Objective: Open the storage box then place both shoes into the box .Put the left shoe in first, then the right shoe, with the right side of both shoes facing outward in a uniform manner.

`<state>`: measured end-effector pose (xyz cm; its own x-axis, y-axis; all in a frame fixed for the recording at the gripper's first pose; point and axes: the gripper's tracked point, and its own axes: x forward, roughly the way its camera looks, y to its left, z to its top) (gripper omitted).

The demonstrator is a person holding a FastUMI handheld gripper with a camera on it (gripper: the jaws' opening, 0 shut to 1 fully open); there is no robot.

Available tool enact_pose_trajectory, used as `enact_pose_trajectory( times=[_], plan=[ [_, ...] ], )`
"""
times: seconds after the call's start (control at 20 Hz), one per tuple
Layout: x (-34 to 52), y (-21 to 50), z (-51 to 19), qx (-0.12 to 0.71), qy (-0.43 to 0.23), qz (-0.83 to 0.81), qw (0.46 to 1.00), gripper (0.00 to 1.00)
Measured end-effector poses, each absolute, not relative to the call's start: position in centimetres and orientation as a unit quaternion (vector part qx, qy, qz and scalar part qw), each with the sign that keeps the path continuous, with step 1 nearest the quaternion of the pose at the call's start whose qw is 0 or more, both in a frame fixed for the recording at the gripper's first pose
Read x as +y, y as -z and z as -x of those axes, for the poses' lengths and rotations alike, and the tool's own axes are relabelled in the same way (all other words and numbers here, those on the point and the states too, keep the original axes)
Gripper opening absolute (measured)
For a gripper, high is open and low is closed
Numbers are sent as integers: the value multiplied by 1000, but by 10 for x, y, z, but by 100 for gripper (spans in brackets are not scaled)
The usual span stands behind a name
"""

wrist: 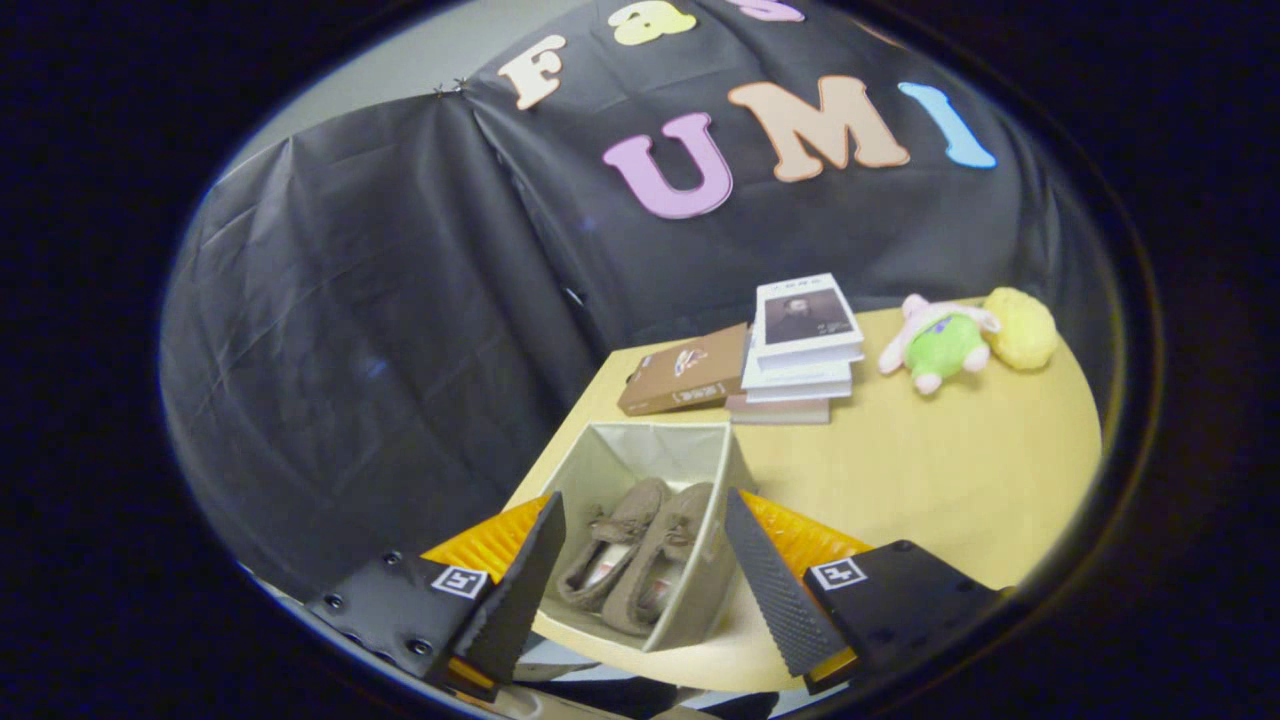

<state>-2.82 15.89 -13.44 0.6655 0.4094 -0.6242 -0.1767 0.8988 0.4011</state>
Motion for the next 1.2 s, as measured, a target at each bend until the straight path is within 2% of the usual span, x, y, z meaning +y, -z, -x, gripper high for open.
enact_pose_trajectory(
  times=[0.6, 0.9, 1.2],
  plan=[
    [-3, 62, 33, 208, -65, -58, 974, 100],
    [-57, 22, 37, 136, -23, -53, 989, 100],
    [-88, 7, 30, 101, 4, -45, 994, 100]
  ],
)
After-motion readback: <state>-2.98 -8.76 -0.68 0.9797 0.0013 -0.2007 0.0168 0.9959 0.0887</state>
